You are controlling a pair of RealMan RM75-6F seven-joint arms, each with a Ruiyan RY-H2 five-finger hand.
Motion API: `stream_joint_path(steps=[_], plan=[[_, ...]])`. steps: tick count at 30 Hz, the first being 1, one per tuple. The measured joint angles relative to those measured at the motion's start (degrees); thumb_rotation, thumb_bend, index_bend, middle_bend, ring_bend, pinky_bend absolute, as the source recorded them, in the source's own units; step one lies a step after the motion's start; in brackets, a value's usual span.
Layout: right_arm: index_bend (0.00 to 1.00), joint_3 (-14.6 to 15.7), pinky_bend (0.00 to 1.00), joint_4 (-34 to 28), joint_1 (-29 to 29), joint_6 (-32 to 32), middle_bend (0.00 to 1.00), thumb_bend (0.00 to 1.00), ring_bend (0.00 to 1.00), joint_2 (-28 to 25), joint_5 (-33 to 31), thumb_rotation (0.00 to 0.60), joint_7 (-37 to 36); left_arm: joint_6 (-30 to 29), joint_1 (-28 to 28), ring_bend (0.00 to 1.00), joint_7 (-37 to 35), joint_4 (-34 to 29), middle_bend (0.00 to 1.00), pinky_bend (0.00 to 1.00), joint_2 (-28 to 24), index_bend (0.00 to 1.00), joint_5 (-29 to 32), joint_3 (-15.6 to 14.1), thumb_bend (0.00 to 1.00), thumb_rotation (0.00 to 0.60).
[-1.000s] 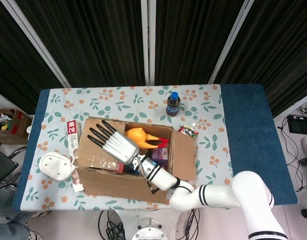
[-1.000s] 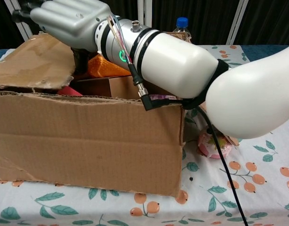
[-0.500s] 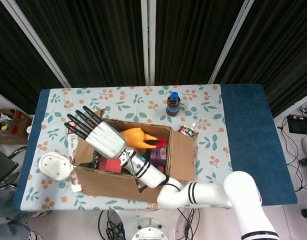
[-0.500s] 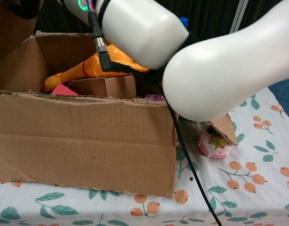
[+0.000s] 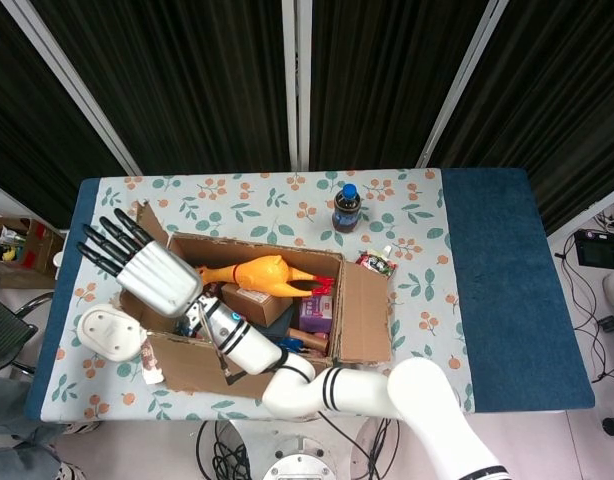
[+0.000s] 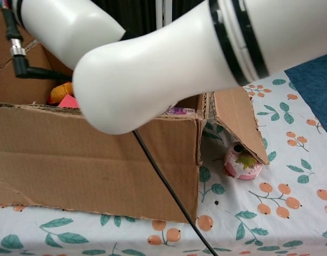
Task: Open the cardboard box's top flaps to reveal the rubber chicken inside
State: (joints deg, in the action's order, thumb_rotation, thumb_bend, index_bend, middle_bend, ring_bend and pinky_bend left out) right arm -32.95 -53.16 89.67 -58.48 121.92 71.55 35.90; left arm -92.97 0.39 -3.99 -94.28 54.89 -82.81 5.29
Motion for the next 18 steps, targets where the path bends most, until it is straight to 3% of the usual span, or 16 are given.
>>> stream_joint_path(steps=[5, 9, 18], plan=[[0.0, -1.5, 0.0, 6.3, 4.0, -0.2, 0.0, 0.21, 0.0, 2.7, -0.3, 0.6, -2.7, 0.3, 0.3, 0.15, -0.8, 0.3, 0.19, 0.24, -0.6, 0.16, 0.8, 0.2, 0.11, 0.339], [0.0, -1.2, 0.0, 7.3, 3.8, -0.8, 0.0, 0.2, 0.0, 2.7, -0.1, 0.6, -5.3, 0.8, -0.1, 0.15, -0.7, 0.2, 0.19, 0.24, -0.6, 0.16, 0.8, 0.3, 0.11, 0.34], [0.0, 1.3, 0.0, 2.2, -0.5, -3.6, 0.0, 0.19, 0.0, -1.6, 1.2, 0.6, -6.2, 2.0, -0.9, 0.15, 0.8, -0.8, 0.19, 0.24, -0.3, 0.16, 0.5, 0.3, 0.11, 0.337]])
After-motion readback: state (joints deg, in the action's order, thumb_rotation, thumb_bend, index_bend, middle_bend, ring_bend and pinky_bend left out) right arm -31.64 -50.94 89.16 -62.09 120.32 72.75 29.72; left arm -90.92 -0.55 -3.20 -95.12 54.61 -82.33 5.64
